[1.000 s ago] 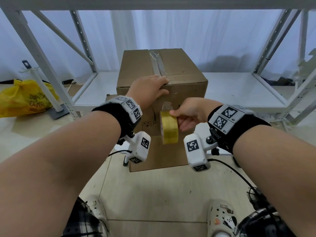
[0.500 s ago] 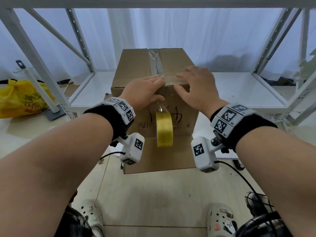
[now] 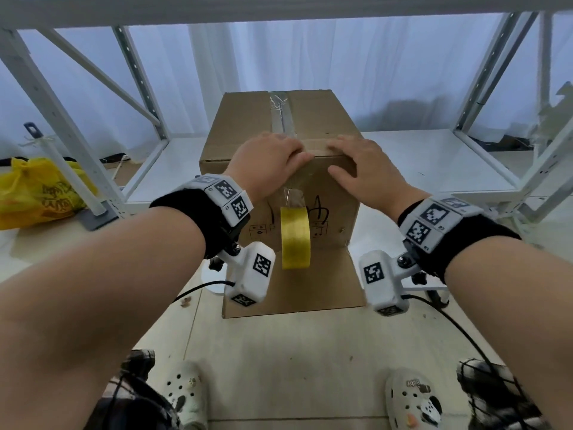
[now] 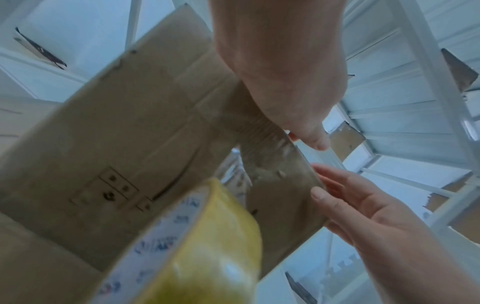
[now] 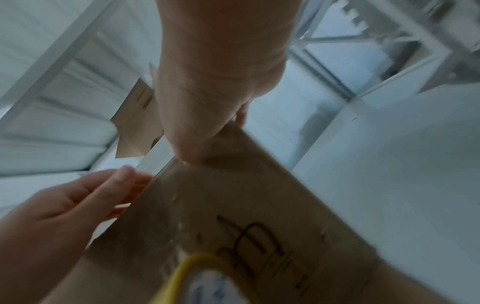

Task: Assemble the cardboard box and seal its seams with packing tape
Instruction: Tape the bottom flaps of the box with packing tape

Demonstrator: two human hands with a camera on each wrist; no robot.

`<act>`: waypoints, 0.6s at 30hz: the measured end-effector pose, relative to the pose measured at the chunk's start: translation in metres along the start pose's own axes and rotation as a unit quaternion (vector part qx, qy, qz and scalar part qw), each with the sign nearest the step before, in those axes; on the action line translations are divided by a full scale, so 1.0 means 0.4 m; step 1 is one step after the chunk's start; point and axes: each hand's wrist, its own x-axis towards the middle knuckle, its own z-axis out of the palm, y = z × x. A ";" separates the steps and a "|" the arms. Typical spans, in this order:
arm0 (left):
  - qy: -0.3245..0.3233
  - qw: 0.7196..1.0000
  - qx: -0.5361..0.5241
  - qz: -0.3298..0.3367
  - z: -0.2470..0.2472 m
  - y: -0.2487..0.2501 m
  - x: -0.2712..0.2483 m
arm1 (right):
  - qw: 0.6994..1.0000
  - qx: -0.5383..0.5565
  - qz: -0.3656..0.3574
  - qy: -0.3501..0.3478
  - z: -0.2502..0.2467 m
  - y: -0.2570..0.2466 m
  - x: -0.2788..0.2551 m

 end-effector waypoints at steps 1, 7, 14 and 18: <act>0.018 1.000 -0.007 -0.005 0.003 0.020 0.005 | 1.000 0.007 0.003 0.022 -0.018 0.015 -0.016; 0.043 0.997 -0.030 0.063 0.046 0.165 0.065 | 0.979 -0.046 0.197 -0.010 -0.113 0.171 -0.120; -0.039 0.991 -0.021 0.124 0.163 0.301 0.107 | 0.890 -0.159 0.374 -0.205 -0.124 0.336 -0.247; -0.094 0.986 -0.040 0.134 0.268 0.336 0.132 | 0.857 -0.170 0.417 -0.250 -0.089 0.410 -0.299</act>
